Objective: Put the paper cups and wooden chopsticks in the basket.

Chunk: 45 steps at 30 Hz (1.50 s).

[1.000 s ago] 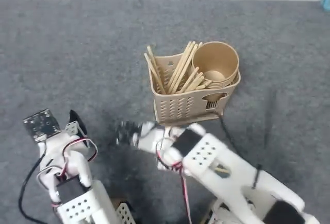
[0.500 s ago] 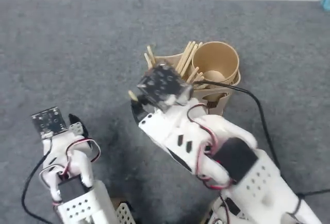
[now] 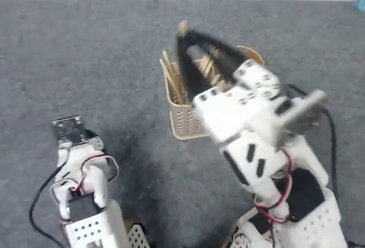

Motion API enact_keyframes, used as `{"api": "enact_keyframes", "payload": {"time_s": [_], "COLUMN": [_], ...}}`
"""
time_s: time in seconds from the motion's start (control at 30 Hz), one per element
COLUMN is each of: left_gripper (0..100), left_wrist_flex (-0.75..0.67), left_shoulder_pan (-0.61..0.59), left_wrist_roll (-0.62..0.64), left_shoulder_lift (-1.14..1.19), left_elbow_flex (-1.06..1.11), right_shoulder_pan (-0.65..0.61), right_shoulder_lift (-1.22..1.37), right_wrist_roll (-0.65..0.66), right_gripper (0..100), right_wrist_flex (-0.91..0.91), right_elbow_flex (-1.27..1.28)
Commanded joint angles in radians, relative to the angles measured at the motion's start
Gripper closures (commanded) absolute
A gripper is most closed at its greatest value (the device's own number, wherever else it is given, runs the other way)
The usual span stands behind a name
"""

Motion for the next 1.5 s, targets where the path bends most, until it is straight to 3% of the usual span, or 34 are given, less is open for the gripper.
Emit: {"api": "enact_keyframes", "payload": {"time_s": [0.0,0.3,0.53,0.8,1.0,1.13,1.47], "left_gripper": [99,99,99,99,99,99,99], "left_wrist_flex": [0.043,0.046,0.069,0.127,0.127,0.127,0.127], "left_shoulder_pan": [0.072,0.078,0.081,0.158,0.163,0.163,0.158], "left_wrist_roll": [-0.077,-0.100,-0.100,-0.100,-0.100,-0.100,-0.100], "left_shoulder_lift": [-0.012,-0.012,-0.008,-0.012,-0.011,-0.011,-0.011], "left_elbow_flex": [-0.005,-0.005,-0.005,-0.005,-0.005,-0.005,-0.005], "right_shoulder_pan": [0.087,0.148,0.200,0.196,0.194,0.200,0.298], "right_shoulder_lift": [-0.013,0.051,0.136,0.171,0.163,0.133,-0.160], "right_wrist_roll": [-0.009,-0.012,-0.193,-0.213,-0.215,-0.212,-0.216], "right_gripper": [99.1,99.1,99.1,98.6,83.0,84.0,86.8], "right_wrist_flex": [-0.091,-0.099,-0.099,-0.091,-0.090,-0.084,0.332], "right_elbow_flex": [-0.058,0.040,0.121,0.238,0.331,0.316,0.252]}}
